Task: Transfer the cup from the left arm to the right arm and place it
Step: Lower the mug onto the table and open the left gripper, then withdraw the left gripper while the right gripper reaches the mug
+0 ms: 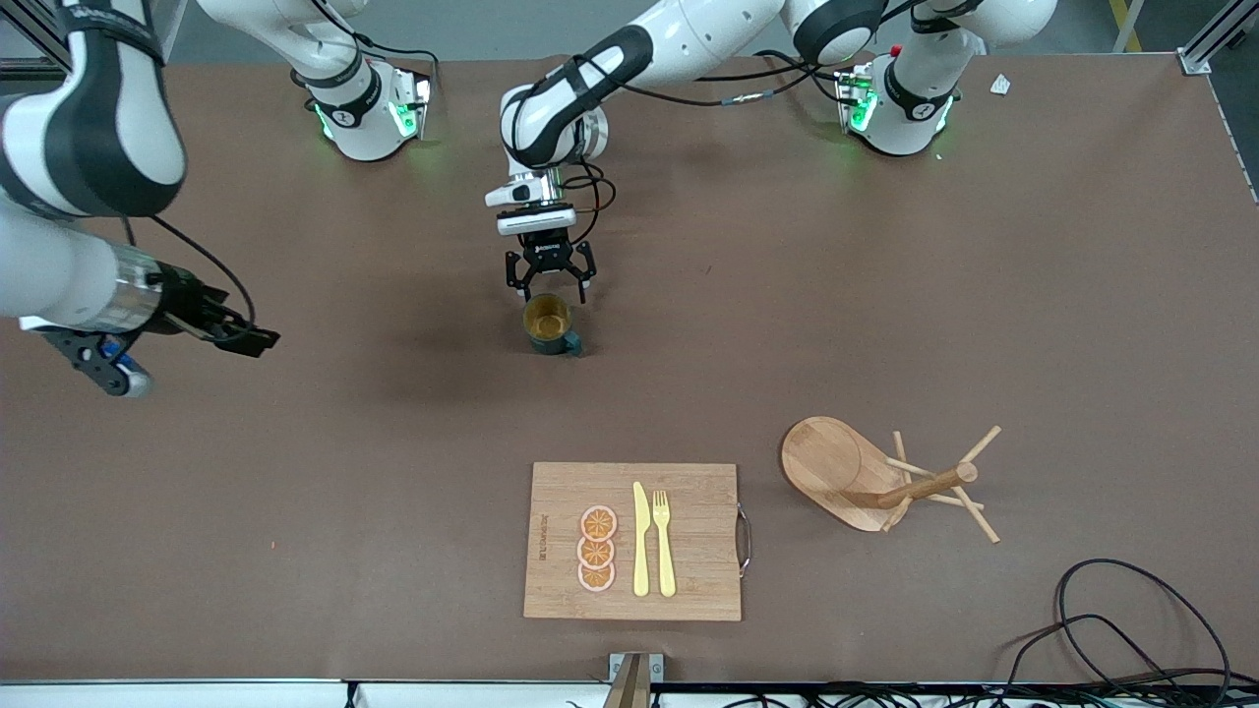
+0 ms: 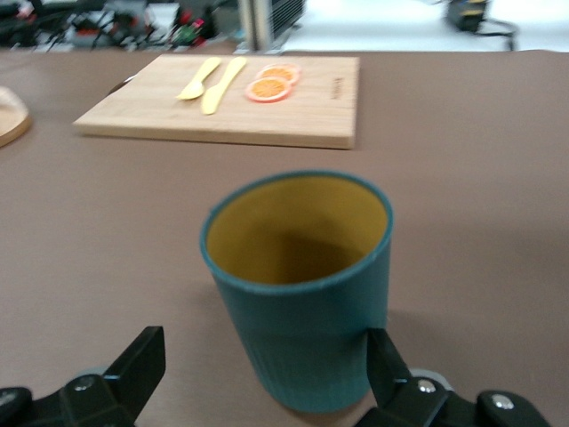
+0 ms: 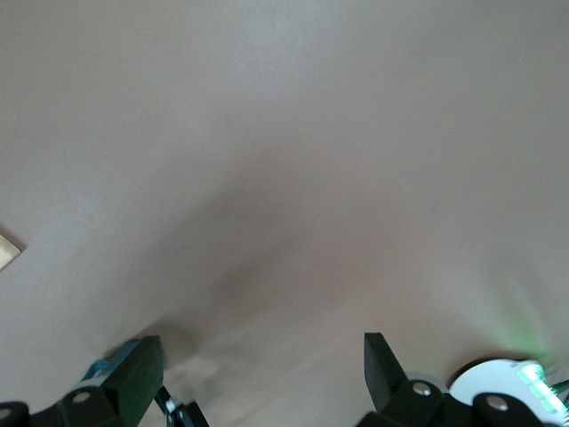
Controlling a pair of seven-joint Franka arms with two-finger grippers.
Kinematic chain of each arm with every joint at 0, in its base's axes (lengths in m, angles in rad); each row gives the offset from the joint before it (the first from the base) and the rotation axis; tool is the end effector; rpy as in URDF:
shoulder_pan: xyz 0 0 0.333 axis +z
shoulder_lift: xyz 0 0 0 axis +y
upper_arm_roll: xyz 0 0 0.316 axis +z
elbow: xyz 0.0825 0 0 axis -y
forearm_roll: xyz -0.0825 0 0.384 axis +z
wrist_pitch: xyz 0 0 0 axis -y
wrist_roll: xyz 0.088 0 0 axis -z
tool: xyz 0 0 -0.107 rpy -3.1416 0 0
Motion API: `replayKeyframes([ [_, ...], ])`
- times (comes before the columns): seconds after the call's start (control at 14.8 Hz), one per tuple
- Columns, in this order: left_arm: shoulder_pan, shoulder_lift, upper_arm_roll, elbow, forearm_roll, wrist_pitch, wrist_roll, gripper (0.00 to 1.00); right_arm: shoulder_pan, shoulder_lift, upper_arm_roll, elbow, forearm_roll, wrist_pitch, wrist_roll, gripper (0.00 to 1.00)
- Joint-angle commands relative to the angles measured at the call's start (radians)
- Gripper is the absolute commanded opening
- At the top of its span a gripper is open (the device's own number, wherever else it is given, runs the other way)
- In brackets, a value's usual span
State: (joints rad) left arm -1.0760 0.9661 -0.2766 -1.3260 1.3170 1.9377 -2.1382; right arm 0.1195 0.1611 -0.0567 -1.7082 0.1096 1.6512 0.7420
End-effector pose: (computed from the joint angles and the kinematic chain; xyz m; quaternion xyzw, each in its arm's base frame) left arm 0.2676 -0.6818 0.1632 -0.8925 -0.0713 -0.4431 0.0451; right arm 0.5843 0.0494 0.4747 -0.9326 0.3406 0.1191 0.0028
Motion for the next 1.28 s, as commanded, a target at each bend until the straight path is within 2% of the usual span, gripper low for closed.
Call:
replayKeyframes([
  [0.0, 0.069, -0.117, -0.025, -0.022, -0.212, 0.012, 0.128, 1.00, 0.057, -0.029, -0.006, -0.068, 0.010, 0.068, 0.114, 1.00],
  [0.34, 0.272, -0.329, -0.102, -0.024, -0.577, 0.012, 0.494, 1.00, 0.117, -0.032, -0.006, -0.174, 0.030, 0.221, 0.198, 1.00],
  [0.54, 0.391, -0.446, -0.104, -0.028, -0.772, 0.007, 0.746, 1.00, 0.170, -0.032, -0.006, -0.228, 0.031, 0.306, 0.276, 1.00],
  [0.81, 0.600, -0.564, -0.104, -0.027, -1.000, -0.008, 1.163, 1.00, 0.250, -0.029, -0.006, -0.283, 0.030, 0.409, 0.454, 1.00],
  [1.22, 0.884, -0.647, -0.105, -0.019, -1.143, -0.172, 1.653, 1.00, 0.380, -0.028, -0.006, -0.367, 0.030, 0.536, 0.810, 1.00],
])
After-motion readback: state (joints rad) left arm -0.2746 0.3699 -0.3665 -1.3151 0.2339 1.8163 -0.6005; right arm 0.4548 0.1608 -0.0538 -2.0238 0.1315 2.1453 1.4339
